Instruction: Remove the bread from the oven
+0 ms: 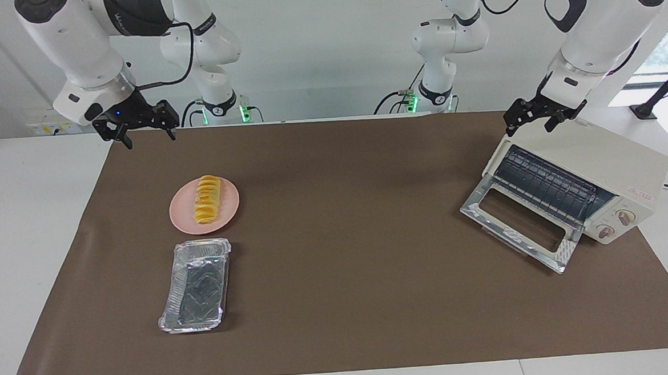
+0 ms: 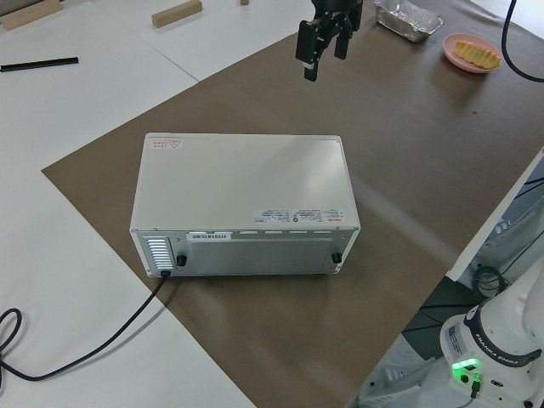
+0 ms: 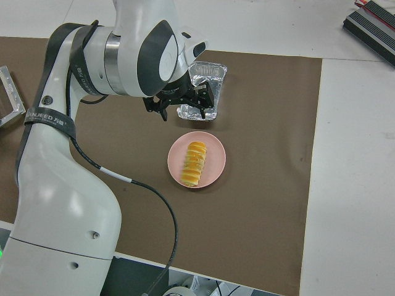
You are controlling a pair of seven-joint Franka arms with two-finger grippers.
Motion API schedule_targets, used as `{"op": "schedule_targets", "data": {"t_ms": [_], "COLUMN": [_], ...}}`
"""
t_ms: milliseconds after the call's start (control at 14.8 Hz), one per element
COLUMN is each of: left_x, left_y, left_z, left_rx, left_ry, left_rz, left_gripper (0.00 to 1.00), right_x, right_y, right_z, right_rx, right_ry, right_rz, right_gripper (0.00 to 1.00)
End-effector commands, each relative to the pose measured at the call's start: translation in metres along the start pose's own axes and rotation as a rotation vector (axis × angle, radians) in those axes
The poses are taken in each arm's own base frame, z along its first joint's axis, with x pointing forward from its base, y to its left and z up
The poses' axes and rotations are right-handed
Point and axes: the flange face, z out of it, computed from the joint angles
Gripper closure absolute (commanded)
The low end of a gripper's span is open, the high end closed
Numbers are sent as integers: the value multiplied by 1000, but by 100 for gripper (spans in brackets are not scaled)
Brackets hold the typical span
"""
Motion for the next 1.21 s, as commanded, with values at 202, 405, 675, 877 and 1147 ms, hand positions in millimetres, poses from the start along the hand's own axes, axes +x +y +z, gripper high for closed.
{"op": "schedule_targets", "data": {"t_ms": [202,405,675,877,1147], "left_x": [4,4,4,4,4], "left_y": [-4,-2,-1,0,0], "left_z": [-4,-4,-5,-5,-5], "left_rx": [5,6,4,3,3], "left_ry": [22,23,26,26,28], "left_rz": [3,3,1,3,3], "left_gripper": [0,0,0,0,0], "right_x": [3,7,7,8,6], "right_y": [9,14,15,19,27], "right_z": [-4,3,3,0,-1], "right_rx": [15,7,6,7,10], "right_ry": [-2,21,21,29,32], "right_rz": [5,11,15,19,33], "right_gripper": [0,0,0,0,0]}}
